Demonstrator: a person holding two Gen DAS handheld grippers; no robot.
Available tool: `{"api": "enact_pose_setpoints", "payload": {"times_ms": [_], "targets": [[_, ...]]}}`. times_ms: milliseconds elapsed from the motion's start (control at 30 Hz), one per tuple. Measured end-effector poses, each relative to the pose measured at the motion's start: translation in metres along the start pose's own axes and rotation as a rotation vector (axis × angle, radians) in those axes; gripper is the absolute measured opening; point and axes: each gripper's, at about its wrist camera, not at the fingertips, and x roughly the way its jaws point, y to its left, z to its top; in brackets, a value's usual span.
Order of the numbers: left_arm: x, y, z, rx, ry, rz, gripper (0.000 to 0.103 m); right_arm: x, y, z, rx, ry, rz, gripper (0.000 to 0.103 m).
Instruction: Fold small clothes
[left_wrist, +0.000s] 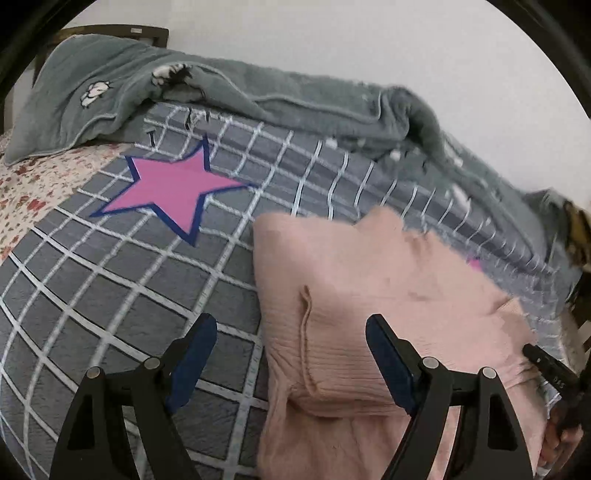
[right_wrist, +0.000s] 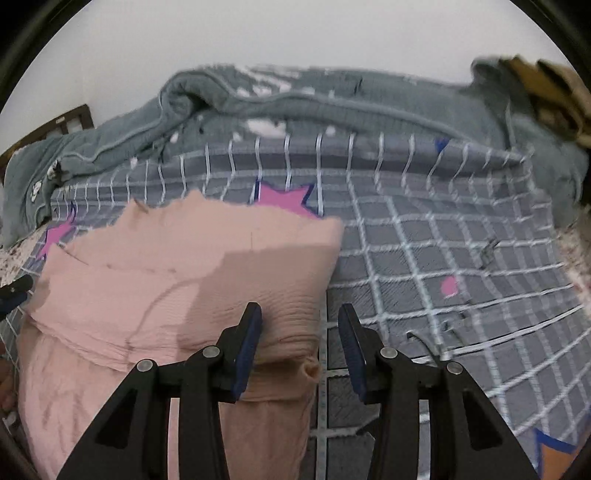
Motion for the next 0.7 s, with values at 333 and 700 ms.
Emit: {"api": "enact_pose_setpoints", "payload": {"times_ms": [333,700], "targets": [[0.004,-0.008,-0.012,0.076,0.002,0.032,0.083,-0.003,-0.009,-0.007,0.061,-0.021,-0.024,0.041],[0.004,-0.013,-0.015,0.102,-0.007,0.065,0.084,-0.005,-0.004,-0.010,0.030,-0.024,-0.067,0.056]]}}
